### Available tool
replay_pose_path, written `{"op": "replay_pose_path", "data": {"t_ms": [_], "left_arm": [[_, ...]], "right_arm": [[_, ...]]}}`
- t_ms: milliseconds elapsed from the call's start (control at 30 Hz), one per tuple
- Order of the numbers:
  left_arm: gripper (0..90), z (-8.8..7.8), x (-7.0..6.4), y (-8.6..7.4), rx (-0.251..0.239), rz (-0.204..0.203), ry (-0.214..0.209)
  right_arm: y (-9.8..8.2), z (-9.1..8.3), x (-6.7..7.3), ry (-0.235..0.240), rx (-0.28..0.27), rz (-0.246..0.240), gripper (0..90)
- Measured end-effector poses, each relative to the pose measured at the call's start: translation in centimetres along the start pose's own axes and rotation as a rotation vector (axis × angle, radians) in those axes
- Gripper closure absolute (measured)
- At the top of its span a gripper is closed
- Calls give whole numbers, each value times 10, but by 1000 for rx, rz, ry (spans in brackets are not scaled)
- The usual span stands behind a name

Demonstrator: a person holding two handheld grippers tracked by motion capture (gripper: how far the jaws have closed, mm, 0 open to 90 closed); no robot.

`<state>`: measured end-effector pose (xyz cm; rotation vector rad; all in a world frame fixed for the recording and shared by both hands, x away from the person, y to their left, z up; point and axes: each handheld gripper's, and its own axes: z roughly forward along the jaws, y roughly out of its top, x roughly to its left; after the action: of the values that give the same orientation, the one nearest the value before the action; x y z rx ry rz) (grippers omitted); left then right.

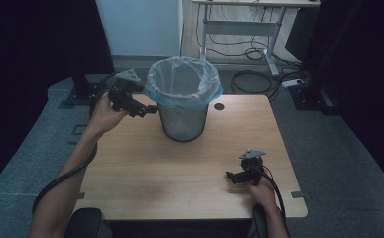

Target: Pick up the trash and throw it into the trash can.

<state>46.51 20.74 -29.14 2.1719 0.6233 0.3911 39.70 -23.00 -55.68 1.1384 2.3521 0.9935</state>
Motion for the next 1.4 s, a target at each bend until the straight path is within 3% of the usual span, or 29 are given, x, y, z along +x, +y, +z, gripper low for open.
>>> {"op": "replay_pose_path", "data": {"t_ms": [500,700,967,1400], "left_arm": [[0,13,-7,-74,-1,-40,17],[0,27,-16,-102,2,-24,8],[0,50,-30,-134,16,-14,-17],[0,90,-48,-185,43,-72,-84]], "right_arm": [[0,0,0,0,-1,3,0],[0,0,0,1,-2,5,0],[0,0,1,1,-4,8,0],[0,0,1,0,-3,11,0]]}}
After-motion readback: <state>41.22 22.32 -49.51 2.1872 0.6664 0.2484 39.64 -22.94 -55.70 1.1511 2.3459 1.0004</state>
